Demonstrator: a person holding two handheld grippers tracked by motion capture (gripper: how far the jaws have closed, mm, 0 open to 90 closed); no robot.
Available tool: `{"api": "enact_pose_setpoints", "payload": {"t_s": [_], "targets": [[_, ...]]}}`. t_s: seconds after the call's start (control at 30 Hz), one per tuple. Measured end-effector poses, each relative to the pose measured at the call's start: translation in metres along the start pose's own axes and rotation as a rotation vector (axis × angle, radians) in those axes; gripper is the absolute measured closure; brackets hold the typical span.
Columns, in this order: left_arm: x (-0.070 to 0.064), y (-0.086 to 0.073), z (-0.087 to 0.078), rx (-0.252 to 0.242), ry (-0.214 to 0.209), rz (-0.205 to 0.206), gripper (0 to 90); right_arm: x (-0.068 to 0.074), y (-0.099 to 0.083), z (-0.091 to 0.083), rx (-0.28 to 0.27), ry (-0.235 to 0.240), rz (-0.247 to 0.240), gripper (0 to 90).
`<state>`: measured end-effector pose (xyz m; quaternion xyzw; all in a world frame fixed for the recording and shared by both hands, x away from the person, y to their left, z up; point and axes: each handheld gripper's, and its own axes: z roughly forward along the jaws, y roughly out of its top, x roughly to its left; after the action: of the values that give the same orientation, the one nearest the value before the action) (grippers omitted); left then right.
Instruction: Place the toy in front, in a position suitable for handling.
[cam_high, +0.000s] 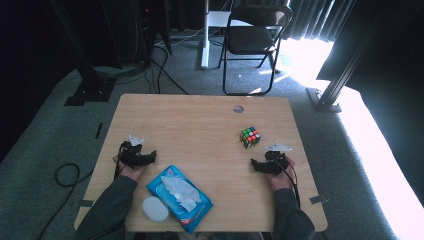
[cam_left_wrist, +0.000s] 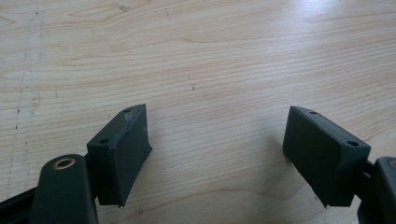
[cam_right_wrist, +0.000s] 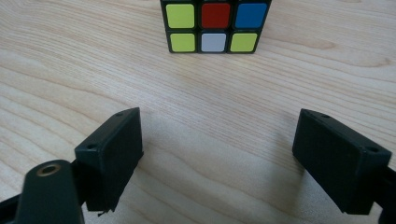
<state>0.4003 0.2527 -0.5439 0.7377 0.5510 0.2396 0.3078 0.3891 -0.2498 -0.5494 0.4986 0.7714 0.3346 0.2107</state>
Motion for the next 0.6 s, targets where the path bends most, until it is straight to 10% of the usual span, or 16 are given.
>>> {"api": "enact_pose_setpoints", "payload": {"t_s": [0.6], "targets": [[-0.0012,0.0008,0.0011,0.006,-0.007,0.008,19.3,0.0004,0.0029,0.0019,0.014,-0.020,0.022,14.2]]}}
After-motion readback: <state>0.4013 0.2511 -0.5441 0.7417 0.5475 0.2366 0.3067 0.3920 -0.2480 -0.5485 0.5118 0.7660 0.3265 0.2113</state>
